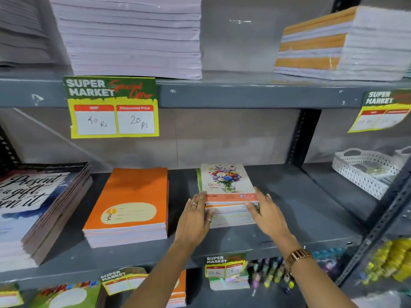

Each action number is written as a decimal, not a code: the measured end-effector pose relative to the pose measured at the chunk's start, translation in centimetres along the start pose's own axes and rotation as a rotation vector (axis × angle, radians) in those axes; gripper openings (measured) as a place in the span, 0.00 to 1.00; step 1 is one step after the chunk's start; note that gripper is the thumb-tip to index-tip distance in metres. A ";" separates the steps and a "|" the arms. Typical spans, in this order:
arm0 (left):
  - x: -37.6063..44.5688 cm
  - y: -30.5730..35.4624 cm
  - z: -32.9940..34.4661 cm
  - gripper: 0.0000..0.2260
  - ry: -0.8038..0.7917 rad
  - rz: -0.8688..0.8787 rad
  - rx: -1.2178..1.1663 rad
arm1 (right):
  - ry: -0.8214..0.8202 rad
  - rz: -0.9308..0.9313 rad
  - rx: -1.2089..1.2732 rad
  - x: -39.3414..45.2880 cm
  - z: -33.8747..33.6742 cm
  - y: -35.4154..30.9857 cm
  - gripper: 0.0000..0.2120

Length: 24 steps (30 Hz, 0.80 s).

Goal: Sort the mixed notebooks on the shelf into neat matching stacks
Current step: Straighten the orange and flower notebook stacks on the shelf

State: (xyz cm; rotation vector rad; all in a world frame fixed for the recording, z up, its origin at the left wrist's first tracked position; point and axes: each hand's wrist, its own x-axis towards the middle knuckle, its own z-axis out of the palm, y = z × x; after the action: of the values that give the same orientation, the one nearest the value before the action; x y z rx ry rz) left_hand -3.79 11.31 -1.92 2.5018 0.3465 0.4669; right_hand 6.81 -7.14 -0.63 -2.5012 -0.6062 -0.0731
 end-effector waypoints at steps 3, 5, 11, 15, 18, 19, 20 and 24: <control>-0.2 0.3 0.3 0.25 -0.016 -0.052 -0.032 | 0.003 -0.004 0.026 0.1 -0.1 0.2 0.27; -0.2 0.5 0.6 0.24 -0.009 -0.053 -0.049 | 0.014 -0.017 0.051 0.0 -0.2 0.3 0.26; -0.5 1.1 0.7 0.24 0.007 -0.073 -0.120 | 0.020 -0.045 0.073 -0.1 -0.4 0.3 0.25; -0.7 1.5 0.6 0.26 0.001 -0.076 -0.145 | 0.024 -0.048 0.123 -0.1 -0.6 0.4 0.25; -0.9 1.7 0.6 0.26 0.010 -0.079 -0.151 | 0.019 -0.044 0.138 -0.1 -0.6 0.2 0.25; -1.0 1.7 0.6 0.26 0.013 -0.079 -0.150 | 0.014 -0.046 0.138 -0.1 -0.7 0.2 0.25; -1.0 1.7 0.6 0.26 0.018 -0.078 -0.148 | 0.009 -0.050 0.135 -0.2 -0.7 0.1 0.25; -1.3 1.7 0.4 0.27 0.029 -0.085 -0.131 | -0.002 -0.060 0.115 -0.1 -0.8 0.1 0.25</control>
State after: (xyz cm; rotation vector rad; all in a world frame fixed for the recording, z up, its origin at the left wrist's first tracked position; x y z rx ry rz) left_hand -4.56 9.29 -1.58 2.3452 0.4182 0.4759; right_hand 6.86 -7.66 -0.01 -2.3723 -0.6676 -0.0569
